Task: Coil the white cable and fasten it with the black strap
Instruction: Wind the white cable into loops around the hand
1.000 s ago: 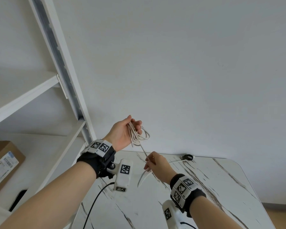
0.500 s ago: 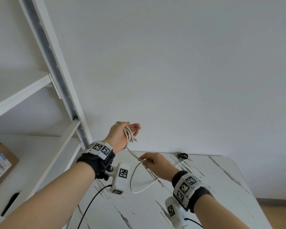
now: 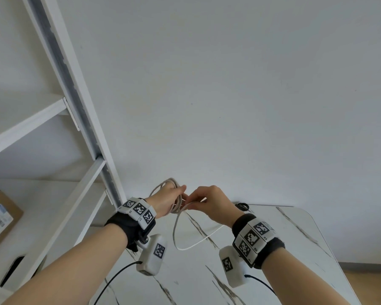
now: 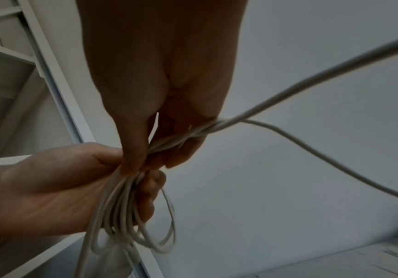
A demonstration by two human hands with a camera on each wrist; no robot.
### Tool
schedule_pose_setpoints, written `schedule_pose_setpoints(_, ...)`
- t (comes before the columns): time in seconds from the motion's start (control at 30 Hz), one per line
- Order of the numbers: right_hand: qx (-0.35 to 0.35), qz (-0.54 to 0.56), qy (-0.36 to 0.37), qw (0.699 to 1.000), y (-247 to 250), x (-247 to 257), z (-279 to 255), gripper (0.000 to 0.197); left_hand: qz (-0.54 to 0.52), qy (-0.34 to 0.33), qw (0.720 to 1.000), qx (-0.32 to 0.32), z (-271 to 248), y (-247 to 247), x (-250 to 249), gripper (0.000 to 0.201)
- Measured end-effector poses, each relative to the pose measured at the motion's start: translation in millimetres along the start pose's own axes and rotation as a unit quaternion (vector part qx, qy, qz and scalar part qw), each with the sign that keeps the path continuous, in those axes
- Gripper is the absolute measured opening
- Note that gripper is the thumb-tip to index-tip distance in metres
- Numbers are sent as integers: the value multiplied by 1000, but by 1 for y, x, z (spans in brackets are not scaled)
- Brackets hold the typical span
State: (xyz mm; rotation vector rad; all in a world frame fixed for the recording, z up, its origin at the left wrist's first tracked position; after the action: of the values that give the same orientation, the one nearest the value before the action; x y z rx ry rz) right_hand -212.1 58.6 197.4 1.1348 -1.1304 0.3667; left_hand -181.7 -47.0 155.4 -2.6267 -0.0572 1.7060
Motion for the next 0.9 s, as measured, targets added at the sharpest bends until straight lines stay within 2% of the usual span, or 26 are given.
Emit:
schedule_pose_setpoints(0.1, 14, 38, 4, 999, -3, 1, -1, 8, -13, 49, 998, 36, -2, -10, 14, 24)
schedule_pose_setpoints(0.2, 22, 76, 5, 997, -8, 2, -1, 5, -30, 95, 993, 61, -7, -17, 25, 37)
schedule_pose_setpoints(0.33, -41, 180, -38, 982, 3, -13, -3, 5, -81, 126, 983, 102, -10, -23, 38, 46)
schedule_pose_setpoints(0.47, -86, 166, -68, 980, 16, -24, -5, 8, -145, 123, 971, 146, -15, -26, 43, 69)
schedule_pose_setpoints(0.6, -155, 111, -87, 978, 31, -32, -11, 8, -134, 133, 973, 131, -18, -21, 47, 76)
schedule_pose_setpoints(0.67, -177, 102, -101, 974, 36, -35, -13, 9, -138, 132, 976, 108, -17, -16, 48, 69)
schedule_pose_setpoints(0.73, -188, 103, -111, 970, 36, -38, -14, 11, -138, 129, 978, 92, -17, -12, 47, 51)
schedule_pose_setpoints(0.8, -195, 112, -119, 967, 34, -40, -14, 11, -126, 123, 980, 95, -17, -13, 45, 33)
schedule_pose_setpoints(0.9, -194, 158, -111, 962, 33, -39, -15, 8, -91, 95, 987, 95, -15, -12, 40, 16)
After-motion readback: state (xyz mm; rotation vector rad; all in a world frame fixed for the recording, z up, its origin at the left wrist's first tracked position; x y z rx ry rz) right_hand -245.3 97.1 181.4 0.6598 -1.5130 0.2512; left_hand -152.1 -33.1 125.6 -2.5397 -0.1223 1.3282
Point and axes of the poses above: each hand's wrist, its own z-axis towards the middle knuckle, its own y-axis out of the back of the hand, x = y × z, the point moved 9 cm from there along z, towards the middle knuckle, and after that the axes turned 12 degrees about x, right-handed, at the moved point
